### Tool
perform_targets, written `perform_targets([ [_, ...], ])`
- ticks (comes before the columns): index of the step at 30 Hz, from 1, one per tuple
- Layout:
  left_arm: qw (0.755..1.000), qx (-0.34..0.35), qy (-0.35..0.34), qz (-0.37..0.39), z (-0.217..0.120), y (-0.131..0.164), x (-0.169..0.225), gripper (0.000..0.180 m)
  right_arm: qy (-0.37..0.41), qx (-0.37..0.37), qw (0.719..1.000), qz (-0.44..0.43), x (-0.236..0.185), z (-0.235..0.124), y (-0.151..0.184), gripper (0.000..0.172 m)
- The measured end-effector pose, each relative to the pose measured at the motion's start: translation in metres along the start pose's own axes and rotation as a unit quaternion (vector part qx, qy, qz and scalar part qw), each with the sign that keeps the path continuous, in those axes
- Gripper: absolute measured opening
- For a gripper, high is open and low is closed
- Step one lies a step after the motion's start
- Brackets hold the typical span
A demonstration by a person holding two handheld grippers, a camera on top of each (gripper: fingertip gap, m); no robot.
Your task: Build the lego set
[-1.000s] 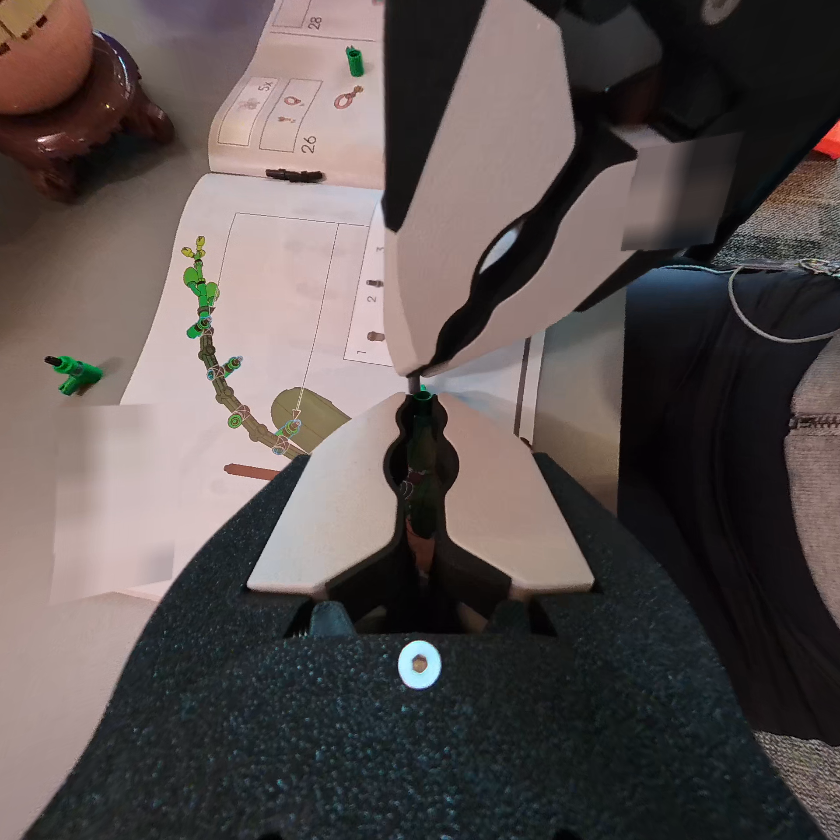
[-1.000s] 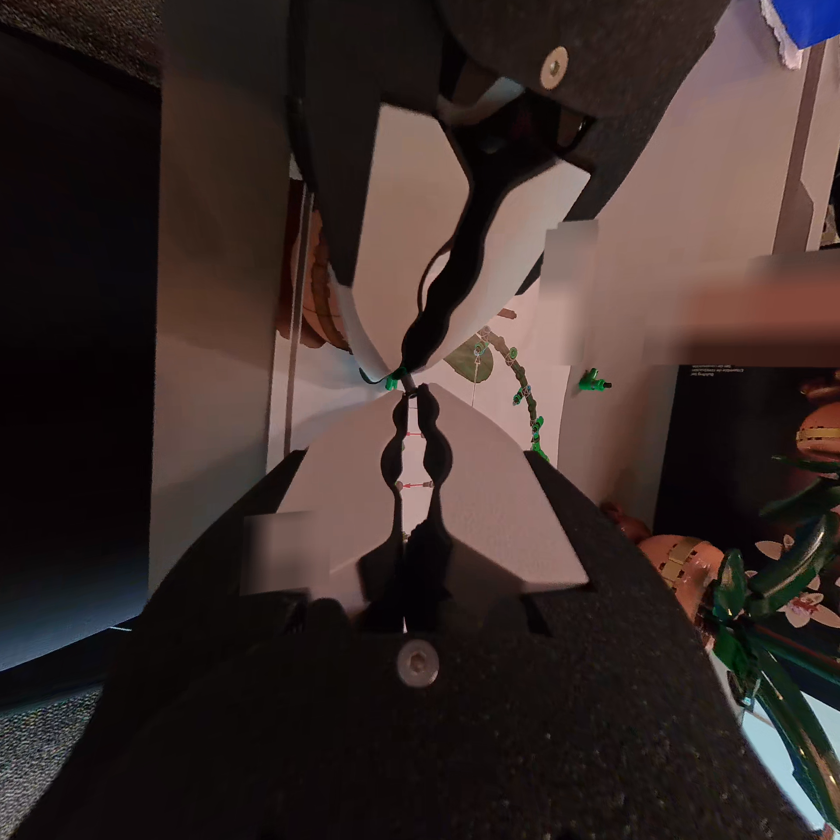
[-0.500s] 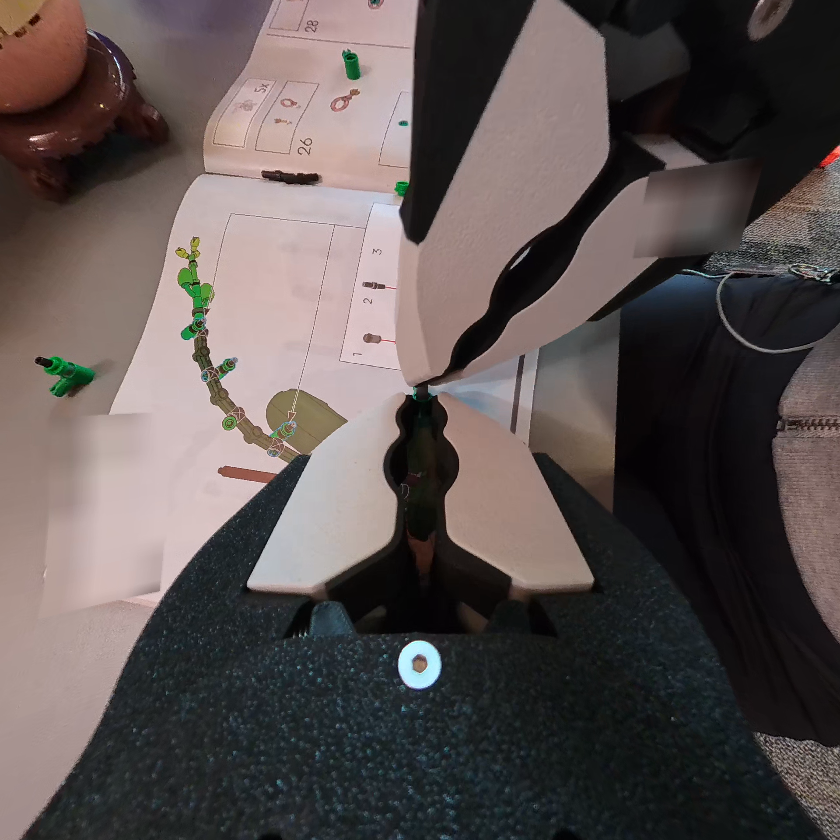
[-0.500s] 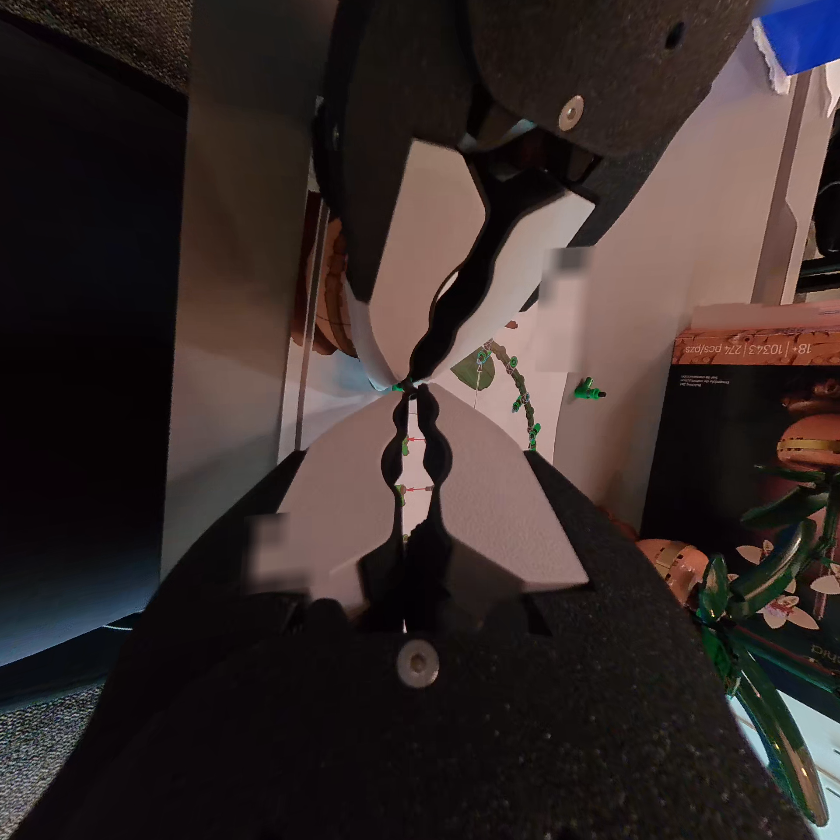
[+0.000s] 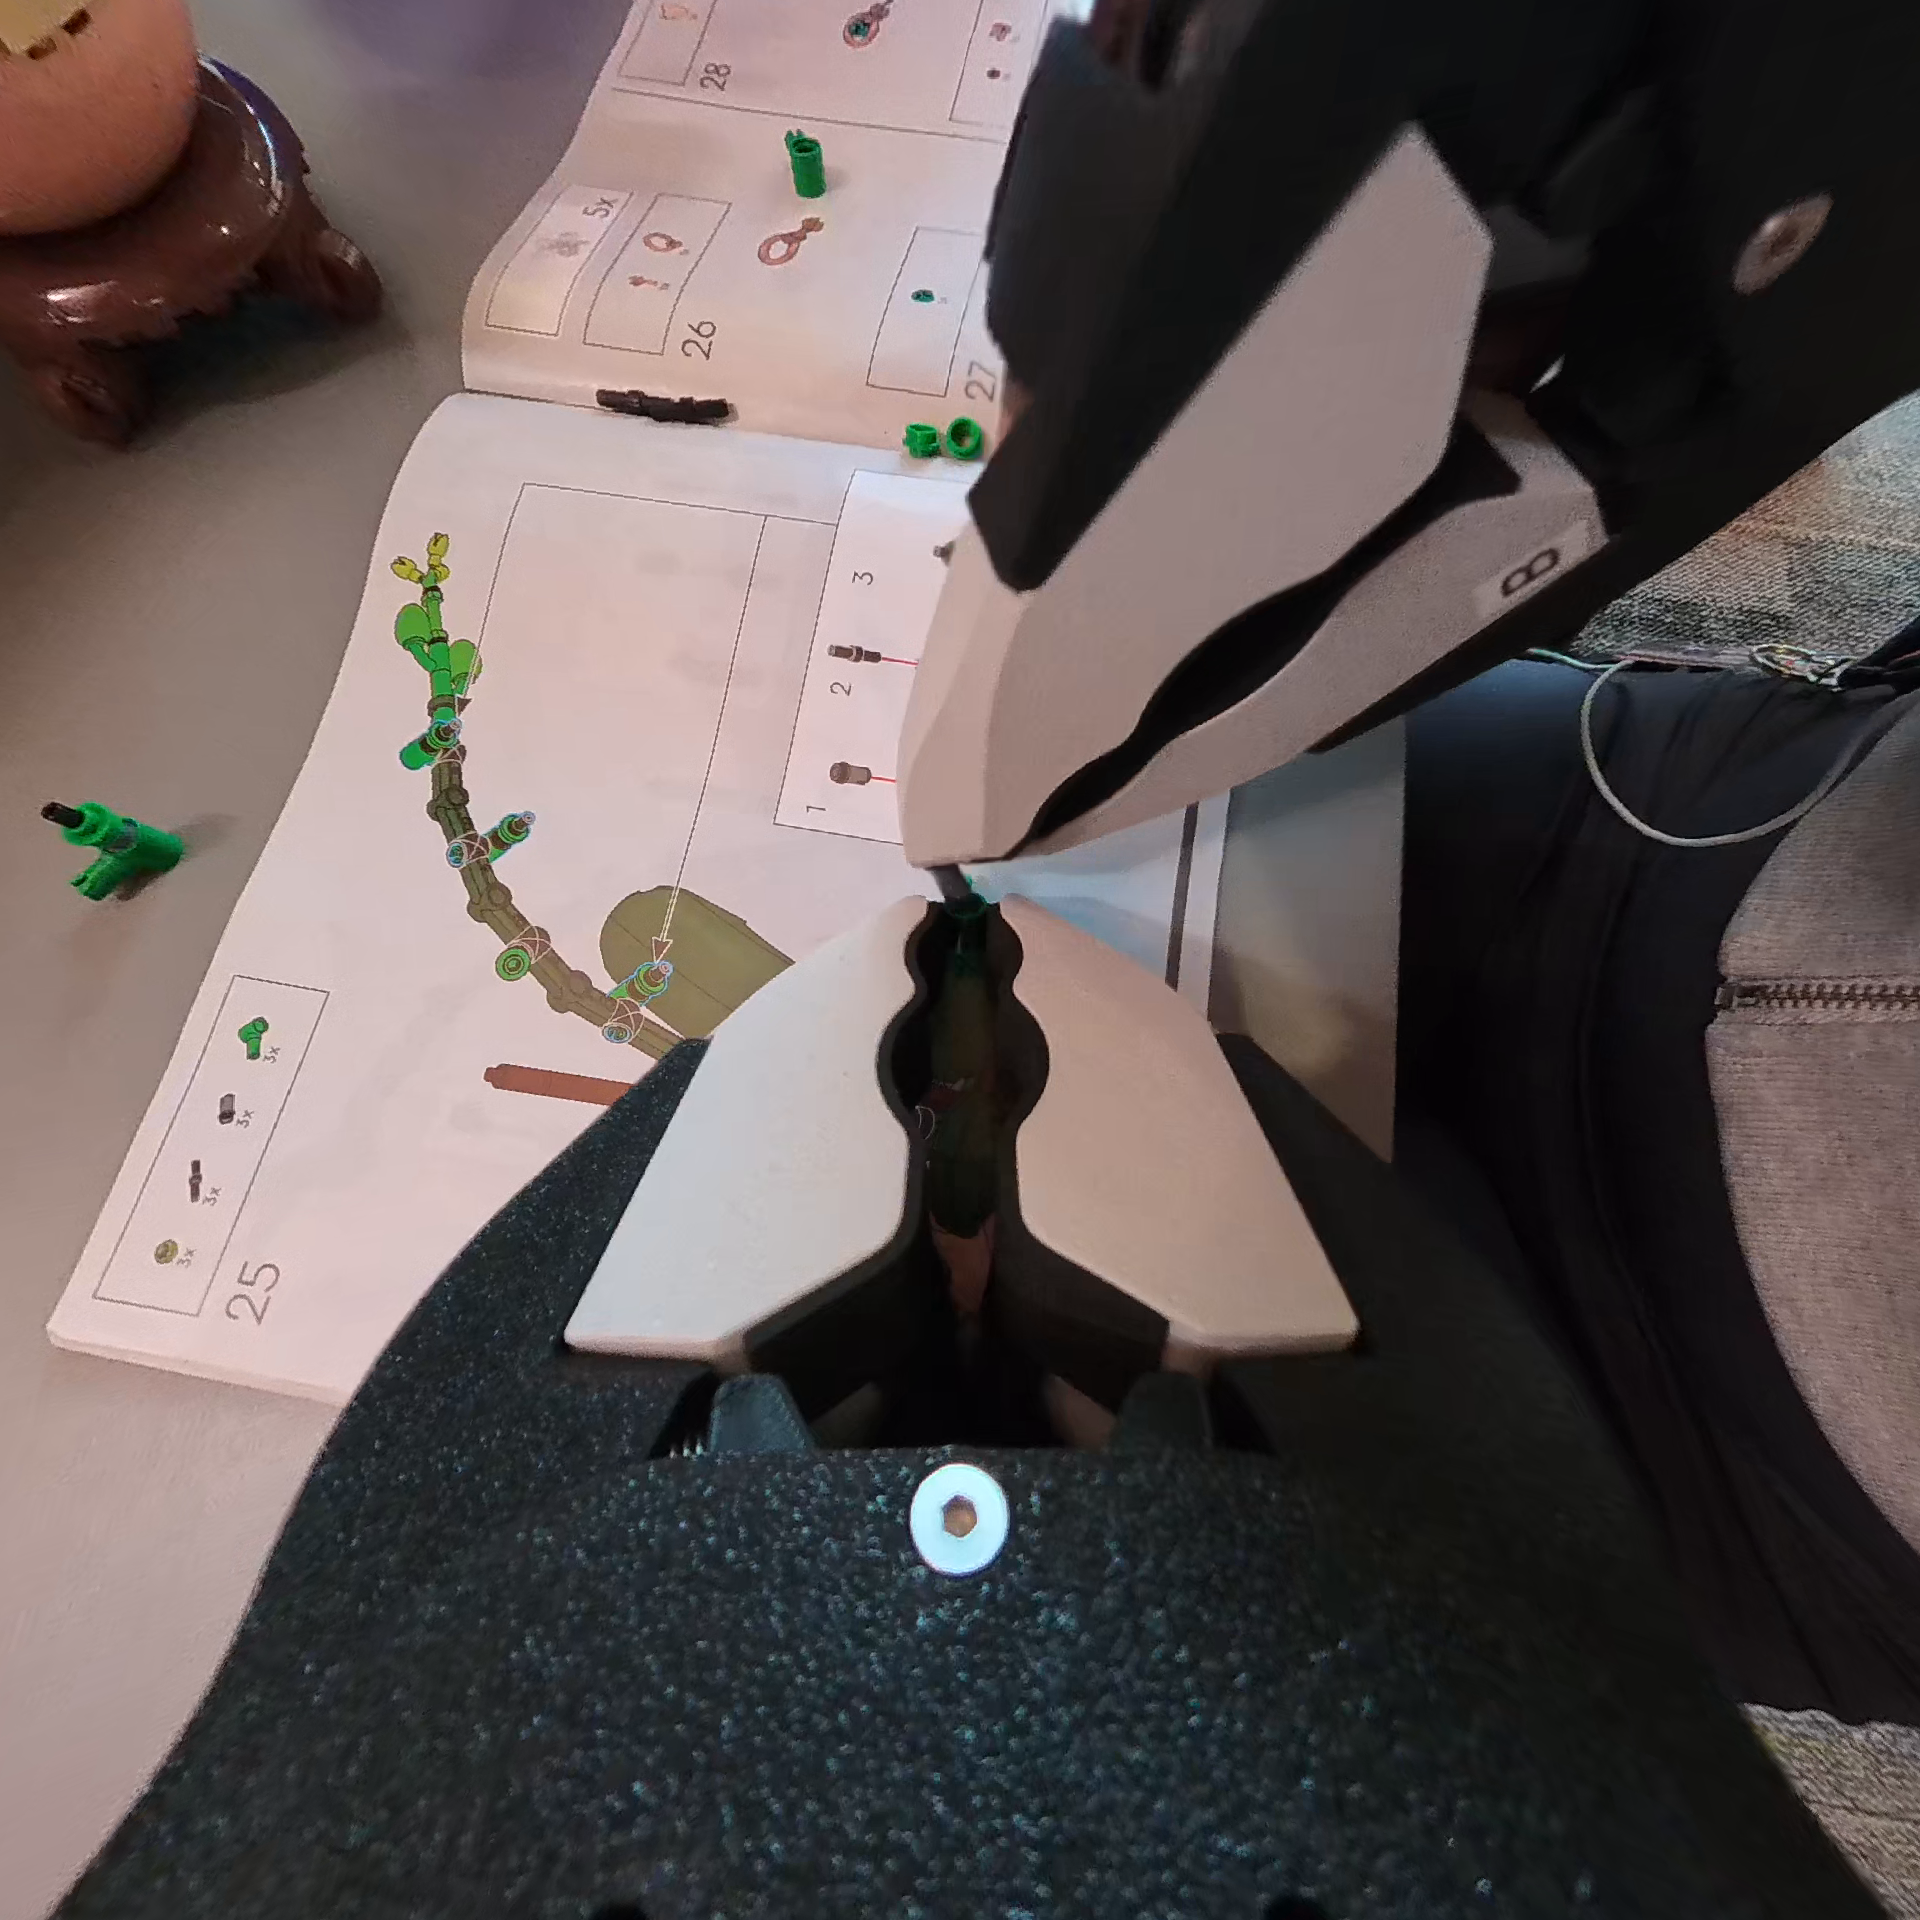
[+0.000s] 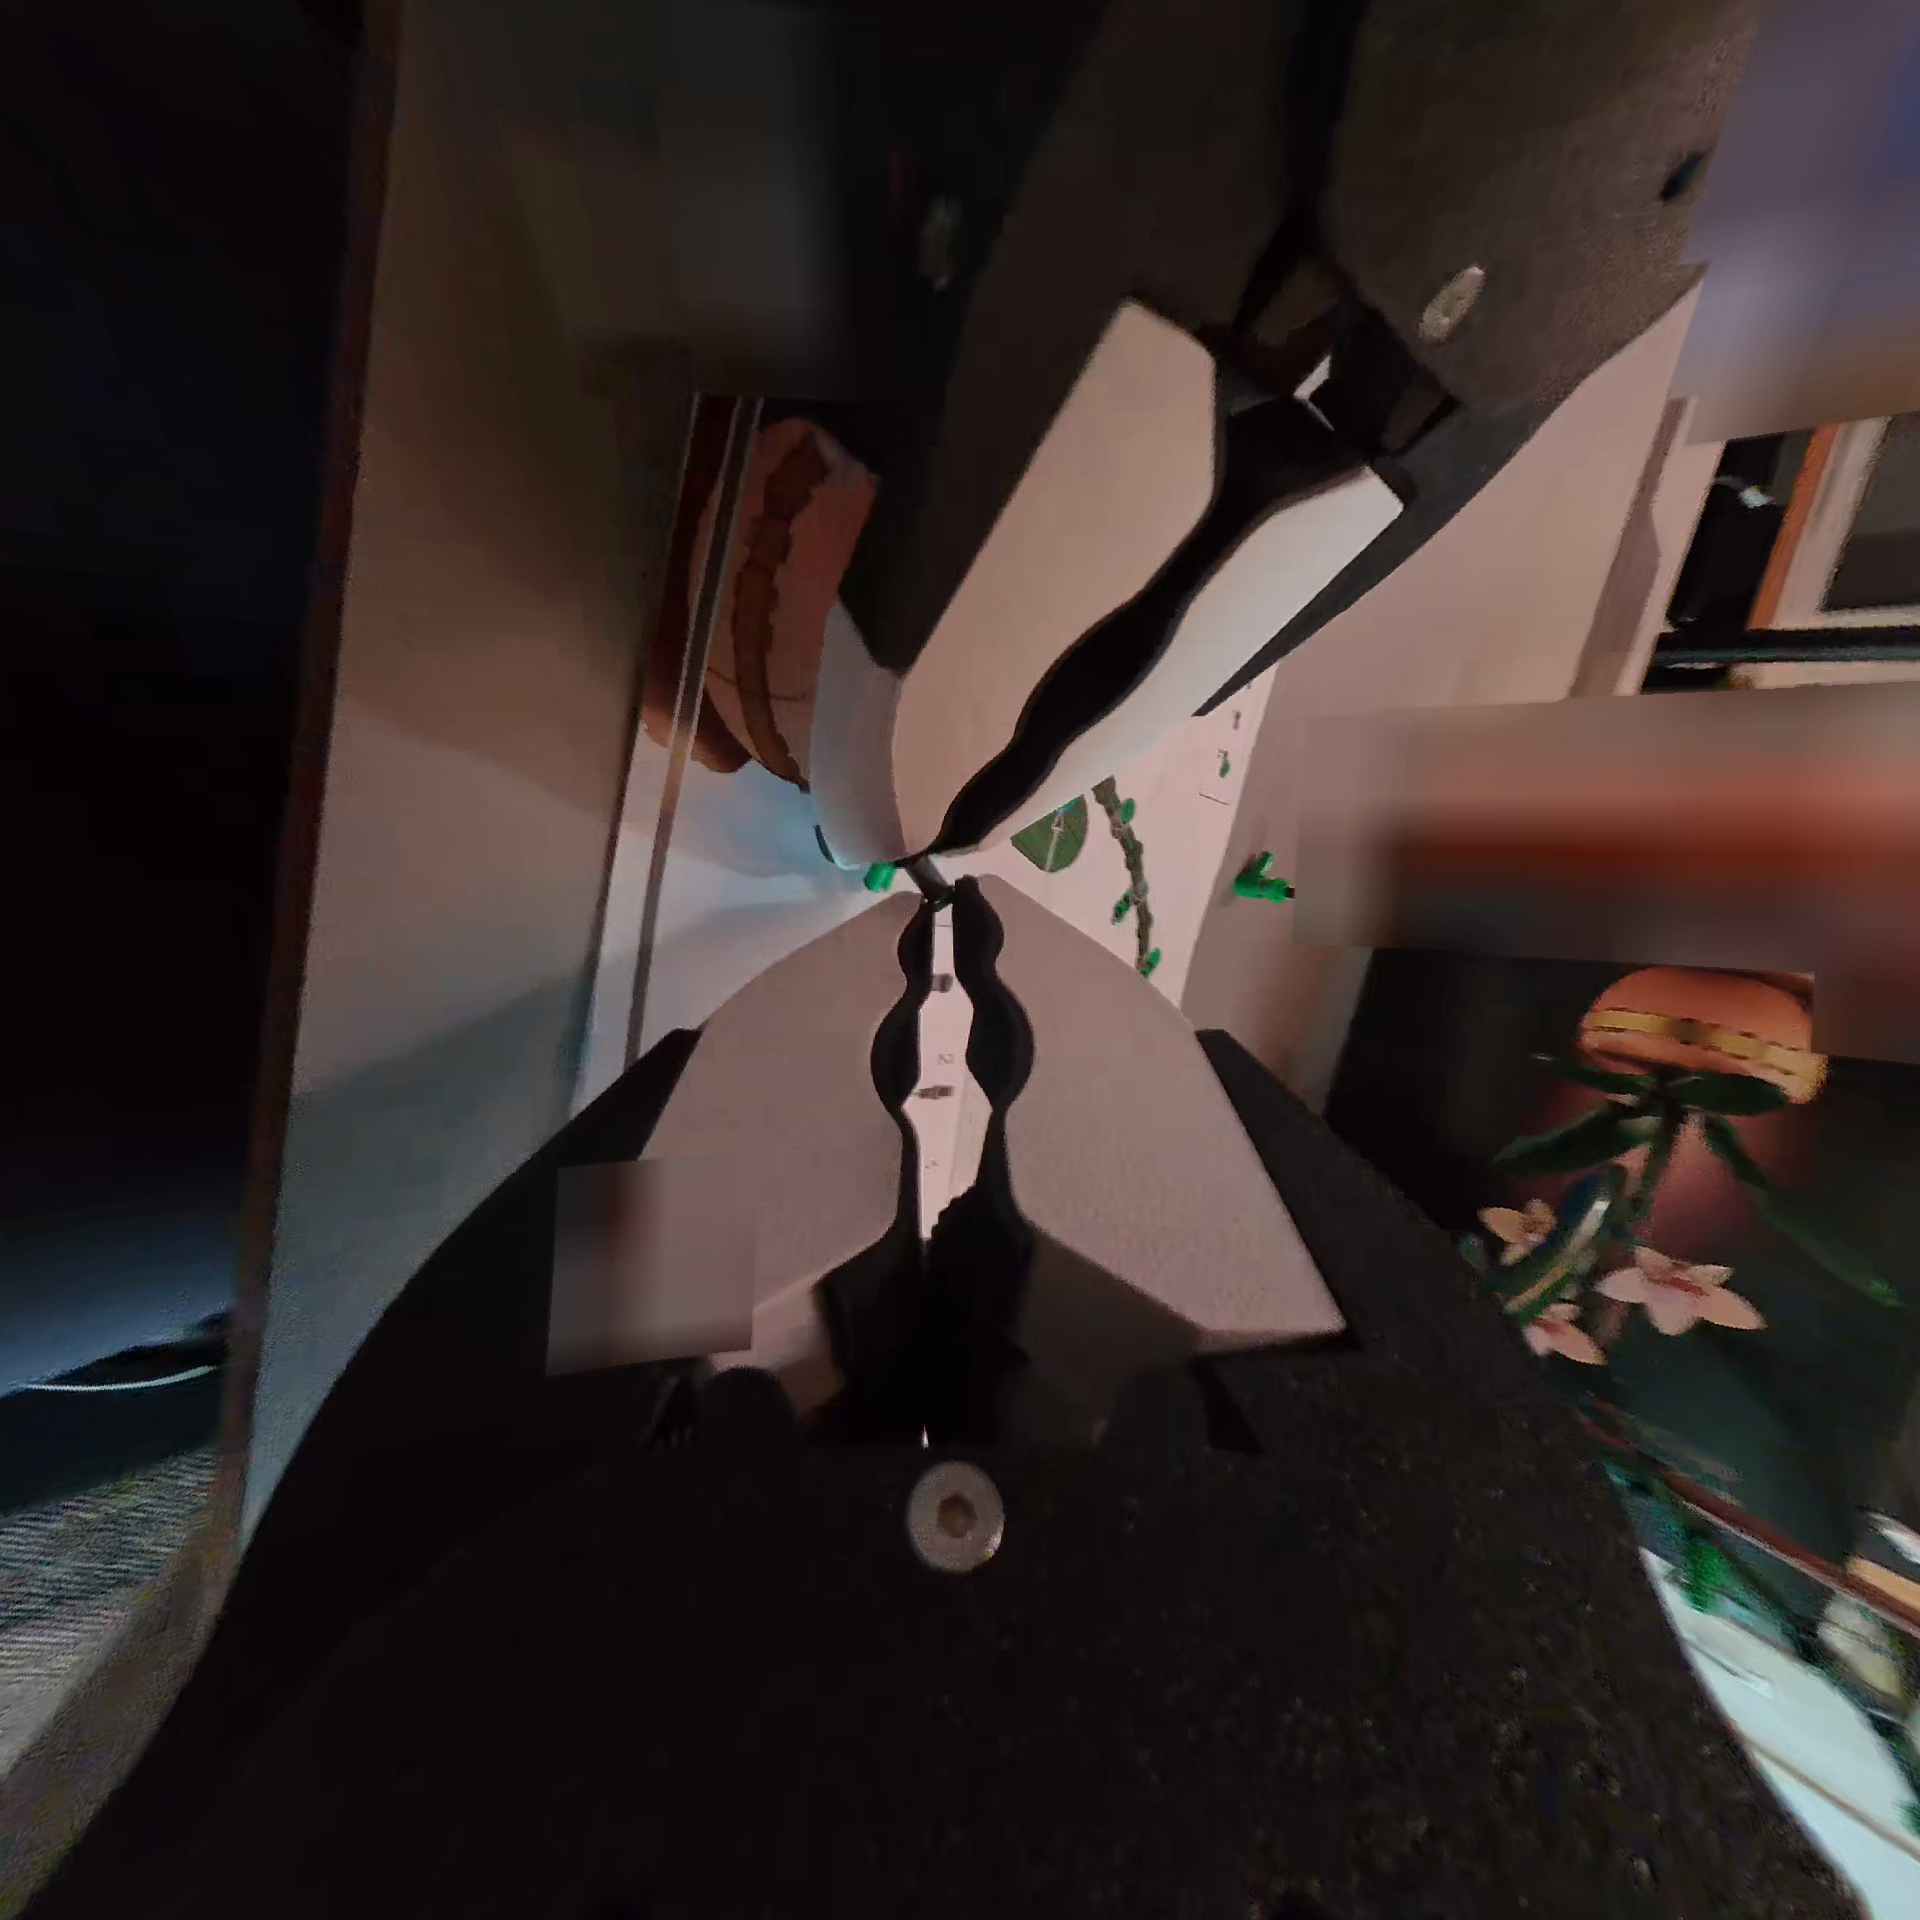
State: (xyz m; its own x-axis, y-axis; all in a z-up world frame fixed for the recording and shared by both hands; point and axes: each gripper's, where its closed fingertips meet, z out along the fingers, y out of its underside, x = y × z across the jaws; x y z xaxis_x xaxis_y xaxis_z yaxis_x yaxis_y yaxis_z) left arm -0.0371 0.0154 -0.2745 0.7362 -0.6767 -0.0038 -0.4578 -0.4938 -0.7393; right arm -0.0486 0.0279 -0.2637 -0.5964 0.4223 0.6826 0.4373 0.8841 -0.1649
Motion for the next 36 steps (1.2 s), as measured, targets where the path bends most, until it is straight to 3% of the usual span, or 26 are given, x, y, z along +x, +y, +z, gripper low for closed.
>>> perform_targets([
  [14,0.999,0.004,0.017,-0.037,-0.0005,0.0004,0.0007,0.006,0.092,-0.020,0.985,-0.142,-0.0036,0.0024,-0.0056,0.003],
  [36,0.999,0.004,0.015,-0.034,0.0000,0.0004,0.0007,0.006,0.105,-0.005,0.982,-0.158,-0.0063,0.0007,-0.0077,0.003],
])
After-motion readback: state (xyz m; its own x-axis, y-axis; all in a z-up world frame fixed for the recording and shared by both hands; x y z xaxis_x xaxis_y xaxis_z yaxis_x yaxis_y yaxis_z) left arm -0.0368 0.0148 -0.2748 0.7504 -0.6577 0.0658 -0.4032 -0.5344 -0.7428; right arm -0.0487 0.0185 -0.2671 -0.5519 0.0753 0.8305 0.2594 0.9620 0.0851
